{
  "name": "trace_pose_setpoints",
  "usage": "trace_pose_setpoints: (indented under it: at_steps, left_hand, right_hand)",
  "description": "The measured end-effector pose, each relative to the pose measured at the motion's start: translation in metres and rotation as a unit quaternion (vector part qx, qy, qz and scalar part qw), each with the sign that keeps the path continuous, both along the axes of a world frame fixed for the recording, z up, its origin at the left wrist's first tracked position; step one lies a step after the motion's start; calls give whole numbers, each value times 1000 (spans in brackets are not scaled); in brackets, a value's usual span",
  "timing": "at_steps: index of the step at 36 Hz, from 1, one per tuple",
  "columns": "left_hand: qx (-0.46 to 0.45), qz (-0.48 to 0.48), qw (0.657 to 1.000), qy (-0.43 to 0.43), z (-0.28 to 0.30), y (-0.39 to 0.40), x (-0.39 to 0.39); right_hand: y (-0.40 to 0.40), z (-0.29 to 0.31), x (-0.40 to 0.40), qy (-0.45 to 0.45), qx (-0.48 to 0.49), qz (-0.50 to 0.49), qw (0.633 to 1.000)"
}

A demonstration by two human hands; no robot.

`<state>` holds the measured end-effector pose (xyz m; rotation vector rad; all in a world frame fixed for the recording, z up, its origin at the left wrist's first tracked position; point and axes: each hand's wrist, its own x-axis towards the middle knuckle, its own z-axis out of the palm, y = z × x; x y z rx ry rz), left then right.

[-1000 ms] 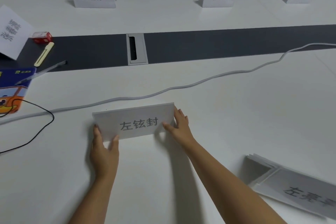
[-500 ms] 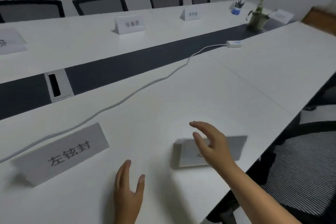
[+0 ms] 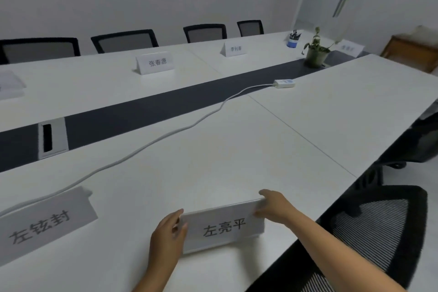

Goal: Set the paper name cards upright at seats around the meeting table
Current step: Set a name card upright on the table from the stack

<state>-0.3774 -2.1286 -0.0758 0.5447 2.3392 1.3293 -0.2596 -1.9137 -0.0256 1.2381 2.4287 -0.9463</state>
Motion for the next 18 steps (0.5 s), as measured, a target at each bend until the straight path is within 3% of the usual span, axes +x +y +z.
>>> trace_pose_setpoints:
  at_steps: [10,18]
  left_hand:
    - [-42,147,988,17,6,-28,18]
    - [-22,240,968,66,26,-12,36]
  right_hand:
    - [8,-29,-24,137,-99,66,983]
    - [10,-24,-28,243,-102,68,962]
